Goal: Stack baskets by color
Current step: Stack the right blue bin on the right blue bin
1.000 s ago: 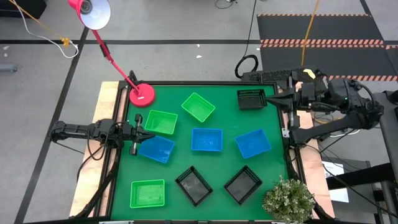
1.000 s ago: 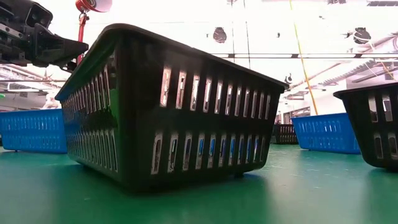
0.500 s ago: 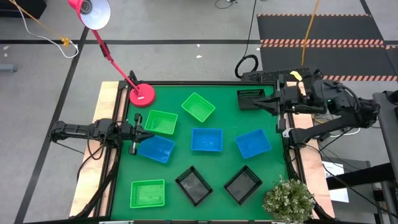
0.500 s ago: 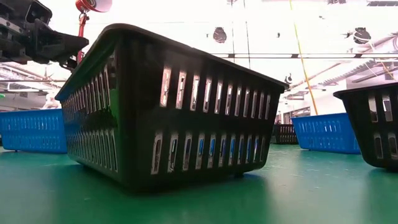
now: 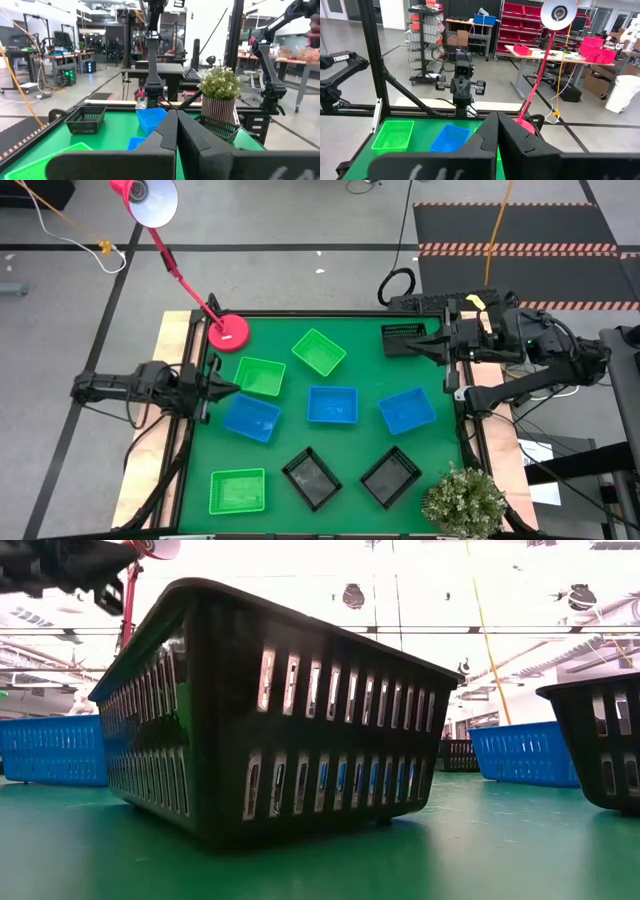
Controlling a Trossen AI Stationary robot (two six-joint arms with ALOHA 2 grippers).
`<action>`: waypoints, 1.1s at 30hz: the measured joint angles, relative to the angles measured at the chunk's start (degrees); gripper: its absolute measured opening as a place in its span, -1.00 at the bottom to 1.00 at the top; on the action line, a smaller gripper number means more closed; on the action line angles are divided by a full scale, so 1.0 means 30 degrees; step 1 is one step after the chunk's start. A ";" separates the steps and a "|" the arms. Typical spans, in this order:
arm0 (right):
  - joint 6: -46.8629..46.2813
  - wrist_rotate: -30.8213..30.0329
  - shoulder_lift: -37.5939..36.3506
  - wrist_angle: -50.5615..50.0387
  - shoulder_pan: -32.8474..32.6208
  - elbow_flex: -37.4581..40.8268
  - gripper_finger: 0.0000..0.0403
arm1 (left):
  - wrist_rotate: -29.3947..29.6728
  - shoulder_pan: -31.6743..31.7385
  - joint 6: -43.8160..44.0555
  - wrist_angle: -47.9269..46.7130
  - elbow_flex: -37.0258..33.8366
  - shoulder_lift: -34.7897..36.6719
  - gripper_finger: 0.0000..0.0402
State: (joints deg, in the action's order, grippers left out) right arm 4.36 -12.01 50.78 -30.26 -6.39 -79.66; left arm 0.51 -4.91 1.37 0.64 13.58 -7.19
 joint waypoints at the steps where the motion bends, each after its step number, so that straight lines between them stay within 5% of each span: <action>1: 0.0002 -0.0007 0.0000 -0.0007 0.0000 0.0000 -1.00 | 0.0002 0.0000 -0.0009 -0.0336 0.0598 -0.0395 -0.99; 33: -0.0179 -0.0053 0.0015 -0.0015 0.0022 0.0000 -1.00 | 0.2370 0.0000 -0.1919 -1.0908 2.4414 -1.4288 -1.00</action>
State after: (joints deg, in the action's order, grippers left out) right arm 3.82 -12.17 50.83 -30.30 -6.33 -79.66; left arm 7.62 -4.91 -4.39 -32.08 86.82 -50.06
